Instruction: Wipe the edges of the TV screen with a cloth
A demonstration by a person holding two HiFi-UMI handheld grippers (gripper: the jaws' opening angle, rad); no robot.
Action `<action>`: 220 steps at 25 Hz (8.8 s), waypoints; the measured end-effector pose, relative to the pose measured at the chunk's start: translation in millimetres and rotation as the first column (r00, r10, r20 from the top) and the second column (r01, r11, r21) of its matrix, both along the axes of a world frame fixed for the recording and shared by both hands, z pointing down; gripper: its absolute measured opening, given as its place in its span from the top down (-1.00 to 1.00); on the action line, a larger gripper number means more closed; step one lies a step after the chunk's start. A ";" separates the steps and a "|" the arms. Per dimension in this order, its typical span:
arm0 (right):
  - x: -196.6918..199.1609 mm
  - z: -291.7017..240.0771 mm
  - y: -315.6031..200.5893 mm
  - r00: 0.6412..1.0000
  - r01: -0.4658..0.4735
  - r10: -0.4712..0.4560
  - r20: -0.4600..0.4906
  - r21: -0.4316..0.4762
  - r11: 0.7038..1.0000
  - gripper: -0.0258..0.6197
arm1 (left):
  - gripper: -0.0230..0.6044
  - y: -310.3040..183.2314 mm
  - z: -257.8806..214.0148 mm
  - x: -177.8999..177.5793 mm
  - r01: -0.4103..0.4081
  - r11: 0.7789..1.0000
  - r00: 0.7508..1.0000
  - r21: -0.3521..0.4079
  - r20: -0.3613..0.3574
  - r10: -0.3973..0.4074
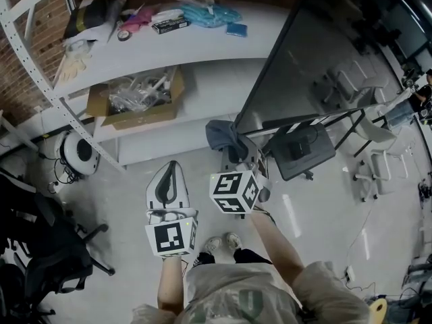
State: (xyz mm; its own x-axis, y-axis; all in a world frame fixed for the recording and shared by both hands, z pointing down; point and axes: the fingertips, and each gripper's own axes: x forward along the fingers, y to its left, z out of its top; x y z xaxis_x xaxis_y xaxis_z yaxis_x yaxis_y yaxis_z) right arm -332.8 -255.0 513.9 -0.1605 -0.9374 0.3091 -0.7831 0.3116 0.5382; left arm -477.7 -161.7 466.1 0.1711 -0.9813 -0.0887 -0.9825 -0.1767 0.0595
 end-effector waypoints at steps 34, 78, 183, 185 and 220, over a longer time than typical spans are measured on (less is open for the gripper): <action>4.4 -284.3 21.5 0.999 0.043 -0.023 -0.049 0.481 0.876 0.77 | 0.88 -60.3 -224.5 59.1 -0.170 0.936 0.981 0.307 0.144 0.131; 0.1 -646.8 54.7 0.908 0.181 0.227 -0.351 0.820 0.544 0.77 | 0.88 -68.9 -541.0 88.2 -0.246 0.727 0.969 0.641 0.166 0.181; 547.7 -671.9 -126.0 0.532 0.334 0.524 -0.666 0.733 0.593 0.77 | 0.87 -144.7 -522.7 613.1 -0.235 0.757 0.970 0.609 0.191 0.147; 555.4 -673.4 -130.3 0.543 0.339 0.513 -0.665 0.733 0.590 0.77 | 0.88 -148.7 -523.8 620.0 -0.226 0.760 0.972 0.609 0.192 0.134; 766.6 -678.1 -195.8 0.607 0.461 0.385 -0.695 0.703 0.541 0.77 | 0.88 -209.8 -539.2 858.7 -0.057 0.763 0.983 0.644 0.168 -0.069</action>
